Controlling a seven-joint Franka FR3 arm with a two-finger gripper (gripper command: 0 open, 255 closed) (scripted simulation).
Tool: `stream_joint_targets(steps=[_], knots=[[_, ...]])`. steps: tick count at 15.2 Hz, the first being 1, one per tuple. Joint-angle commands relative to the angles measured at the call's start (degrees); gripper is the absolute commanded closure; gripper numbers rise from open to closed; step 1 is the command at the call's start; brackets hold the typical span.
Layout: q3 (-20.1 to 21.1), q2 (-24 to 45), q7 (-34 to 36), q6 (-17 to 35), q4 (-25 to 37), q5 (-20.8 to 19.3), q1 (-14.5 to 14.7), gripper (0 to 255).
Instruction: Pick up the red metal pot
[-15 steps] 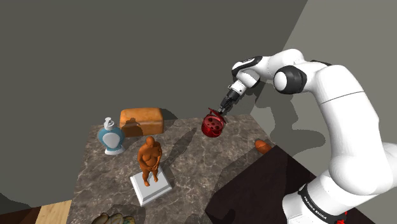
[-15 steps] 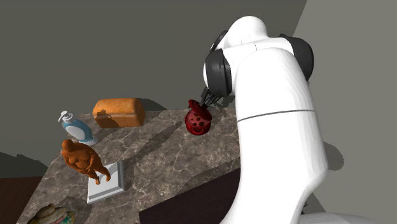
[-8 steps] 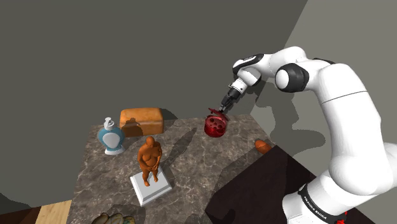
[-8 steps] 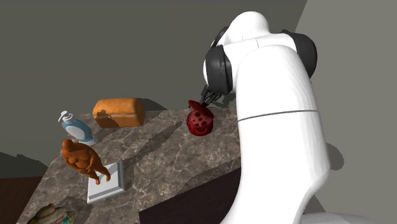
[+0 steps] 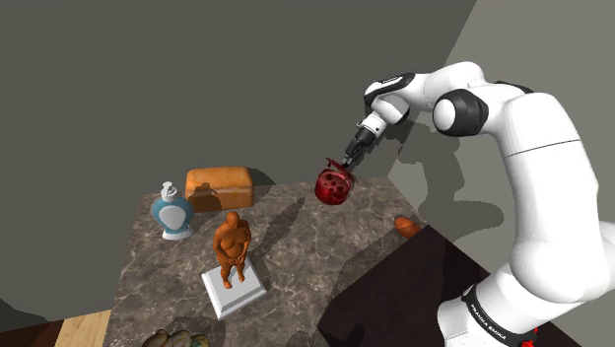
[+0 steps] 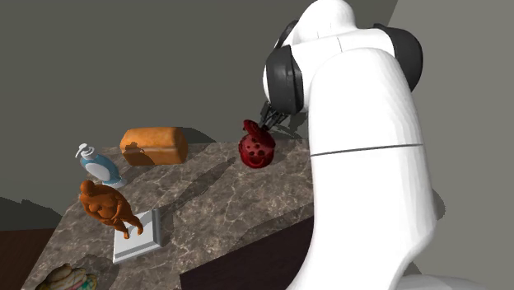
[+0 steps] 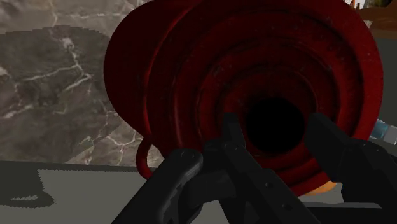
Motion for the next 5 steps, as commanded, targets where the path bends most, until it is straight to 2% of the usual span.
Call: stream_joint_targets(steps=[1,5], knots=[[-0.2,-1.3,0.5,-0.8,-0.3,-0.2,0.1,255],[-0.3,-2.4,1.0,-1.5,-0.5,-0.4,0.1,255]])
